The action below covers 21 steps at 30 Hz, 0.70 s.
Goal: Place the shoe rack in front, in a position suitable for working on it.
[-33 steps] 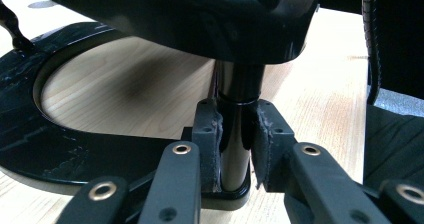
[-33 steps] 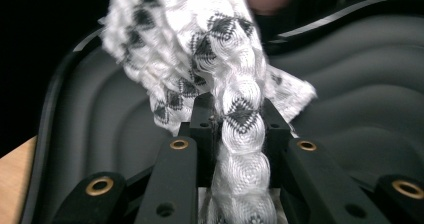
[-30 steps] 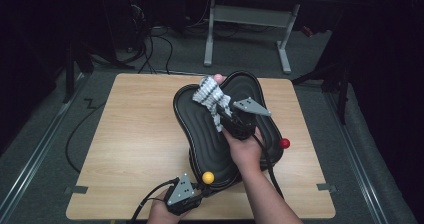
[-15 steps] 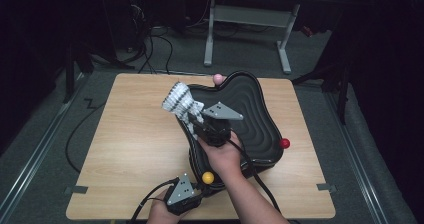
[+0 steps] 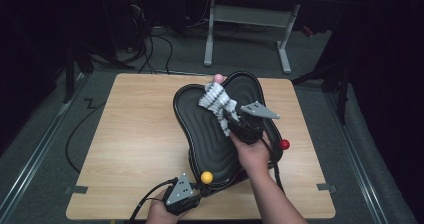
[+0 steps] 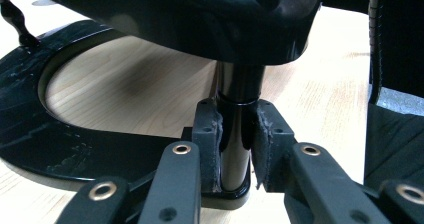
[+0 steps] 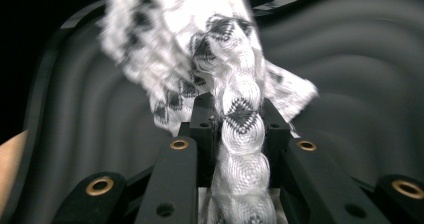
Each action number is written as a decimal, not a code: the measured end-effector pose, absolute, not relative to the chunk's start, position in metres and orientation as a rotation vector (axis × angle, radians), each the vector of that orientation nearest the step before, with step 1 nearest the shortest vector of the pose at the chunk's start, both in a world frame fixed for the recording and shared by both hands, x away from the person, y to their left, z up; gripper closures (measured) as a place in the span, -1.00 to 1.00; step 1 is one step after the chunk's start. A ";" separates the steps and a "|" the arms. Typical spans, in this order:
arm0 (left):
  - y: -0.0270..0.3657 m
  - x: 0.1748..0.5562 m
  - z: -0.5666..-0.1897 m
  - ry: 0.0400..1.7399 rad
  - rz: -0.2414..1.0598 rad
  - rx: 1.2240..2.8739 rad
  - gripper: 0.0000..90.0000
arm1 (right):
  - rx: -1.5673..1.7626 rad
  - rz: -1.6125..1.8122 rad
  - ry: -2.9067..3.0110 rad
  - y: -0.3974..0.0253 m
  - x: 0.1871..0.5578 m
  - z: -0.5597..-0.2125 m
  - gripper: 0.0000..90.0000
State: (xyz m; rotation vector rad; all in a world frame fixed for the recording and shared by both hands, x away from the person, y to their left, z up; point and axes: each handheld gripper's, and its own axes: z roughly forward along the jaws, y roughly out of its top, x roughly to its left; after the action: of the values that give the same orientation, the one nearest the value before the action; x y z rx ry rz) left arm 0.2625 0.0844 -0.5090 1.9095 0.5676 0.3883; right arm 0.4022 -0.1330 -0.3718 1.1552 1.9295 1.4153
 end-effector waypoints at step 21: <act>0.097 0.254 -0.508 0.604 0.419 1.909 0.66 | 1.411 1.351 1.756 -0.195 0.433 -0.364 0.66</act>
State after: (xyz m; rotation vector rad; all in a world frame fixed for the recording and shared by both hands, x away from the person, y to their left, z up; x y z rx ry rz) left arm 0.2541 0.0975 -0.5084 1.9092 0.6036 0.4189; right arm 0.4330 -0.1952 -0.3642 1.4111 1.7561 1.3509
